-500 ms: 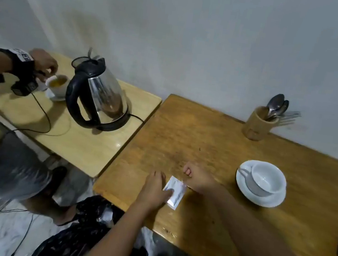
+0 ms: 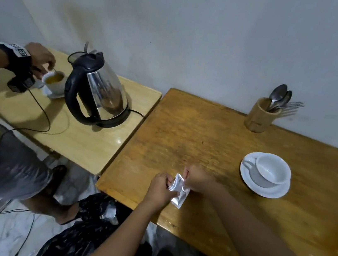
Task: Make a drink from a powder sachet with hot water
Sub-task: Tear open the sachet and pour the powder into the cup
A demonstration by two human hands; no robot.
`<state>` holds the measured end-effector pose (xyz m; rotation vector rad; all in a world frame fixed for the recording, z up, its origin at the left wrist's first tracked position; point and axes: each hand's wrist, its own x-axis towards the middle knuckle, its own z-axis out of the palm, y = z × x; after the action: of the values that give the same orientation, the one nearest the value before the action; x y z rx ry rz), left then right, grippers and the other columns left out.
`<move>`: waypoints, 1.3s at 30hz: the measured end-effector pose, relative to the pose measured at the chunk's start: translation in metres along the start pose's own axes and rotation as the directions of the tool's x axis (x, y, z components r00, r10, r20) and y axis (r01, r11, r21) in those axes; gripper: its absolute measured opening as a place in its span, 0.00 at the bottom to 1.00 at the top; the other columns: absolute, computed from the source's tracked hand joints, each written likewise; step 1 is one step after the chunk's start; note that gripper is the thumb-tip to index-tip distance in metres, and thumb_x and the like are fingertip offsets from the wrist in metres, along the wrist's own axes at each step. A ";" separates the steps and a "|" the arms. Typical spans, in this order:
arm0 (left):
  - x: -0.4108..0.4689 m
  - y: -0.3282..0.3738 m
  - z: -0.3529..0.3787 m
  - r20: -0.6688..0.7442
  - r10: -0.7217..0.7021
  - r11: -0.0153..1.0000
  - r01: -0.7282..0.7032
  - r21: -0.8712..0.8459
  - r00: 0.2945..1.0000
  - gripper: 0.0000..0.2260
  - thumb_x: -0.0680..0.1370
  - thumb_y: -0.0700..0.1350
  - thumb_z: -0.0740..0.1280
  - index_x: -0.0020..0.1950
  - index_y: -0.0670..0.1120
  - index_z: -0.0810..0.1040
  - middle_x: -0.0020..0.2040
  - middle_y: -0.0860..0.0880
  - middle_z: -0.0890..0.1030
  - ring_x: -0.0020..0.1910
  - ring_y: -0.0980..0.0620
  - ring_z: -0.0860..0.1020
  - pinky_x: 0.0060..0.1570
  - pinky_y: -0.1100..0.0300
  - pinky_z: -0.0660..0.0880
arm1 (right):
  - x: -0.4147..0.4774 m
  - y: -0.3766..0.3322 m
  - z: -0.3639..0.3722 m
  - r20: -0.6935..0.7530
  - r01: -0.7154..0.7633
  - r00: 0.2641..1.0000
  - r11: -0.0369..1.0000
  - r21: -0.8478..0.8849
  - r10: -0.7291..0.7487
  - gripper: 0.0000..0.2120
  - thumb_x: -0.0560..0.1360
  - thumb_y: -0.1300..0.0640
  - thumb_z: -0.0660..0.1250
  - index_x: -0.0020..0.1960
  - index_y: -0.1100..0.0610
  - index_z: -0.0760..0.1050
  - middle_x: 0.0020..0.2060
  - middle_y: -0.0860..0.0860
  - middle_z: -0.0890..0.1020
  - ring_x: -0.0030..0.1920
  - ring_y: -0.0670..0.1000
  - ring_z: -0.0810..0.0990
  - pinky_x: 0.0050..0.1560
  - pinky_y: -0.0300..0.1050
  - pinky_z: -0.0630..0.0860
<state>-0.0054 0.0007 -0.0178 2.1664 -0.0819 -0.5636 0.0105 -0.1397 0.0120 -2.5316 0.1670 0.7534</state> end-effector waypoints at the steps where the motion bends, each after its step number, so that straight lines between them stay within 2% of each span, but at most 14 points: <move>1: 0.000 -0.001 0.000 0.001 0.020 1.000 -0.020 0.009 1.000 0.15 0.65 0.37 0.75 0.35 0.47 0.68 0.35 0.52 0.68 0.31 0.56 0.66 0.30 0.64 0.63 | 0.000 0.003 0.001 -0.021 0.004 1.000 0.999 0.044 -0.003 0.17 0.72 0.67 0.61 0.29 0.53 0.62 0.29 0.48 0.69 0.42 0.50 0.72 0.29 0.35 0.60; 4: -0.001 -0.002 -0.001 0.024 0.074 0.997 -0.074 -0.021 0.997 0.16 0.68 0.38 0.73 0.31 0.49 0.66 0.33 0.52 0.68 0.32 0.55 0.66 0.32 0.65 0.63 | -0.009 0.007 -0.008 -0.034 0.015 0.999 0.989 0.149 -0.010 0.17 0.70 0.68 0.63 0.29 0.51 0.65 0.28 0.46 0.71 0.39 0.51 0.72 0.30 0.37 0.63; 8: -0.003 0.016 -0.011 0.068 0.067 0.945 -0.041 -0.325 0.995 0.13 0.73 0.34 0.68 0.34 0.47 0.69 0.29 0.53 0.67 0.28 0.61 0.68 0.27 0.74 0.64 | -0.025 0.006 -0.035 -0.097 0.079 0.994 0.963 0.257 -0.055 0.14 0.68 0.68 0.65 0.32 0.52 0.69 0.29 0.48 0.74 0.33 0.47 0.72 0.31 0.40 0.66; 10: -0.001 0.030 -0.021 0.087 0.125 0.929 -0.085 -0.361 0.988 0.09 0.74 0.35 0.67 0.37 0.47 0.73 0.30 0.53 0.70 0.27 0.63 0.70 0.28 0.75 0.66 | -0.036 0.005 -0.050 -0.123 0.121 0.989 0.942 0.314 -0.086 0.11 0.68 0.70 0.64 0.38 0.54 0.72 0.34 0.51 0.77 0.34 0.48 0.73 0.33 0.41 0.67; 14: 0.006 0.065 -0.041 0.142 0.268 0.908 -0.201 -0.369 0.953 0.05 0.74 0.35 0.66 0.43 0.45 0.77 0.34 0.51 0.74 0.32 0.61 0.72 0.34 0.69 0.69 | -0.053 -0.003 -0.084 -0.215 0.229 0.960 0.942 0.247 -0.178 0.12 0.69 0.68 0.65 0.49 0.56 0.78 0.38 0.50 0.78 0.38 0.48 0.74 0.41 0.43 0.71; 18: 0.013 0.098 -0.056 0.130 0.351 0.886 -0.284 -0.368 0.927 0.04 0.72 0.36 0.68 0.42 0.45 0.77 0.39 0.44 0.76 0.39 0.52 0.72 0.40 0.61 0.69 | -0.065 -0.012 -0.110 -0.369 0.270 0.912 0.940 0.210 -0.180 0.08 0.71 0.64 0.66 0.44 0.53 0.80 0.33 0.49 0.77 0.35 0.49 0.73 0.39 0.42 0.70; 20: 0.015 0.111 -0.060 0.117 0.375 0.879 -0.313 -0.359 0.919 0.04 0.70 0.38 0.68 0.42 0.47 0.77 0.39 0.47 0.77 0.39 0.56 0.74 0.41 0.65 0.70 | -0.071 -0.014 -0.118 -0.423 0.266 0.894 0.935 0.235 -0.148 0.10 0.70 0.65 0.65 0.40 0.50 0.77 0.29 0.48 0.76 0.33 0.48 0.72 0.37 0.41 0.70; 22: 0.017 0.123 -0.059 0.094 0.394 0.869 -0.337 -0.362 0.914 0.07 0.73 0.36 0.67 0.40 0.48 0.77 0.38 0.50 0.77 0.36 0.63 0.74 0.38 0.71 0.70 | -0.077 -0.016 -0.125 -0.473 0.268 0.871 0.934 0.238 -0.130 0.13 0.68 0.67 0.63 0.38 0.50 0.76 0.30 0.50 0.78 0.32 0.49 0.73 0.36 0.40 0.70; 24: 0.018 0.133 -0.056 0.075 0.402 0.860 -0.348 -0.373 0.913 0.10 0.75 0.34 0.64 0.39 0.48 0.76 0.36 0.51 0.76 0.31 0.68 0.74 0.34 0.75 0.69 | -0.081 -0.016 -0.129 -0.519 0.268 0.848 0.931 0.250 -0.105 0.12 0.68 0.68 0.62 0.37 0.53 0.77 0.31 0.52 0.79 0.32 0.48 0.73 0.35 0.39 0.71; 26: 0.019 0.139 -0.052 0.058 0.406 0.852 -0.355 -0.385 0.912 0.08 0.76 0.35 0.63 0.40 0.45 0.77 0.35 0.51 0.76 0.28 0.69 0.74 0.32 0.76 0.68 | -0.084 -0.015 -0.132 -0.552 0.272 0.829 0.928 0.253 -0.092 0.09 0.68 0.67 0.62 0.38 0.58 0.79 0.33 0.54 0.81 0.33 0.47 0.74 0.36 0.40 0.72; 29: 0.022 0.145 -0.047 0.059 0.418 0.844 -0.364 -0.394 0.907 0.06 0.77 0.37 0.63 0.41 0.43 0.77 0.35 0.51 0.76 0.29 0.69 0.73 0.32 0.76 0.68 | -0.085 -0.010 -0.135 -0.576 0.286 0.813 0.919 0.270 -0.084 0.05 0.69 0.67 0.66 0.39 0.60 0.80 0.34 0.53 0.80 0.35 0.47 0.75 0.40 0.43 0.75; 32: 0.024 0.150 -0.041 0.046 0.429 0.836 -0.377 -0.398 0.902 0.10 0.77 0.38 0.62 0.37 0.47 0.77 0.35 0.51 0.76 0.29 0.69 0.73 0.33 0.74 0.68 | -0.086 -0.005 -0.139 -0.546 0.263 0.833 0.929 0.261 -0.082 0.06 0.70 0.65 0.67 0.39 0.56 0.78 0.28 0.47 0.75 0.30 0.43 0.70 0.34 0.34 0.69; 36: 0.024 0.155 -0.037 0.056 0.415 0.848 -0.364 -0.385 0.908 0.13 0.77 0.37 0.63 0.34 0.49 0.75 0.32 0.52 0.74 0.28 0.67 0.72 0.33 0.69 0.66 | -0.092 -0.002 -0.144 -0.549 0.256 0.828 0.950 0.181 -0.118 0.05 0.69 0.66 0.66 0.41 0.61 0.81 0.28 0.47 0.74 0.28 0.41 0.69 0.29 0.27 0.66; 39: 0.025 0.159 -0.037 0.078 0.388 0.868 -0.336 -0.366 0.918 0.14 0.77 0.38 0.62 0.33 0.49 0.74 0.31 0.52 0.73 0.26 0.66 0.70 0.30 0.69 0.64 | -0.094 -0.002 -0.145 -0.554 0.251 0.821 0.959 0.130 -0.140 0.06 0.69 0.66 0.65 0.41 0.62 0.81 0.32 0.51 0.78 0.31 0.46 0.72 0.33 0.31 0.68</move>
<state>0.0548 -0.0767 0.1151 1.7049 -0.4335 -0.4774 0.0021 -0.2106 0.1687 -2.4507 0.1530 -0.0781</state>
